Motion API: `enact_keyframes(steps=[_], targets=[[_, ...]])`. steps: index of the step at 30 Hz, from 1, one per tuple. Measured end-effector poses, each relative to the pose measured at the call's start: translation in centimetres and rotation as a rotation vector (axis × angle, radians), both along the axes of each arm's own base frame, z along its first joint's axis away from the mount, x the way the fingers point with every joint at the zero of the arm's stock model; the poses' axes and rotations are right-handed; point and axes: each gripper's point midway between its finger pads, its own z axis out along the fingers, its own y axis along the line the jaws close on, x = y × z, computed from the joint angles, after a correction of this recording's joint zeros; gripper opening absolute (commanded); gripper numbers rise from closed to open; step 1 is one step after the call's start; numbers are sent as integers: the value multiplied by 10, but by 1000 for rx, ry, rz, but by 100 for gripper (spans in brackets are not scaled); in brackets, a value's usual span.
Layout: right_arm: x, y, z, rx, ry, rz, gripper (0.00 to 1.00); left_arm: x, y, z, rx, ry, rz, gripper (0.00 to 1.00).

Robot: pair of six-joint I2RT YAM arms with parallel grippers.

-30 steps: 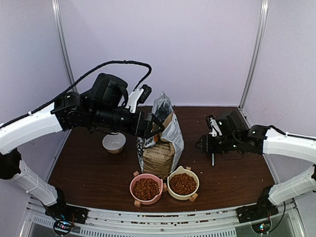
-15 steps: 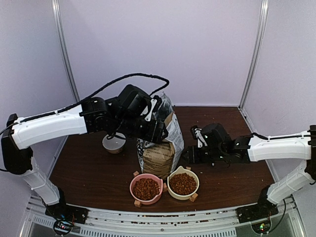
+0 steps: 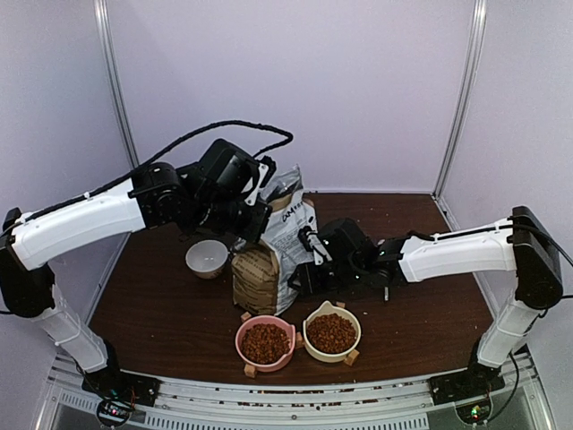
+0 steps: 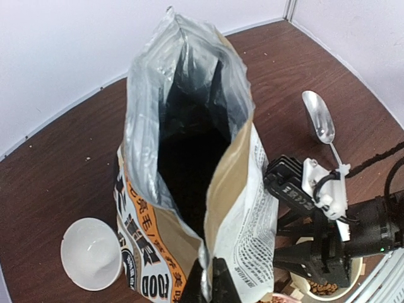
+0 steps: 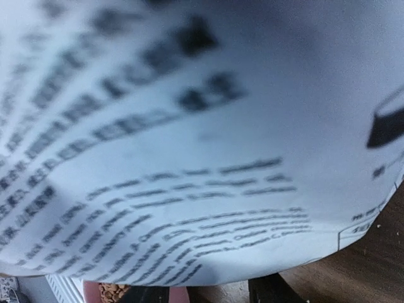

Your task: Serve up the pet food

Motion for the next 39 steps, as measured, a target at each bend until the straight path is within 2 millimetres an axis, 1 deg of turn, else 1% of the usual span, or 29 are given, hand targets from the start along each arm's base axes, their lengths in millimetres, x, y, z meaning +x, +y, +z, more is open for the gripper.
enact_keyframes(steps=[3,5,7,11,14,16,18,20,21,22,23,24,28,31,34,36,39], targets=[[1,8,15,20,-41,32,56,5,16,3,24,-17,-14,0],[2,8,24,28,-68,44,65,7,27,4,24,-20,-28,0],[5,4,42,43,-118,58,71,8,37,5,12,-17,-50,0],[25,-17,91,91,-219,30,76,9,57,6,-3,-20,-79,0],[55,-39,123,119,-277,-19,77,2,67,5,-13,-22,-125,0],[74,-51,134,131,-286,-41,78,-4,70,4,-20,-18,-159,0],[92,-58,140,136,-284,-51,78,-7,72,4,-24,-15,-187,0],[103,-57,144,145,-279,-43,78,-6,73,5,-27,-14,-197,0],[108,-53,150,161,-280,-25,78,-6,73,5,-28,-13,-203,0],[113,-52,144,157,-268,-24,78,-6,73,5,-29,-12,-207,0],[117,-50,143,160,-257,-16,77,-6,73,5,-29,-12,-211,0],[123,-47,141,168,-246,-4,76,-6,73,5,-29,-12,-214,0],[135,-33,131,180,-208,37,69,-6,73,5,-28,-12,-223,0],[141,-21,121,189,-180,73,62,-5,74,4,-27,-12,-227,0],[145,-12,113,195,-158,109,48,-5,73,4,-27,-11,-231,0],[145,-7,109,199,-147,133,36,-5,73,4,-26,-12,-233,0],[140,-1,106,221,-119,179,7,-5,73,4,-21,-13,-235,0]])
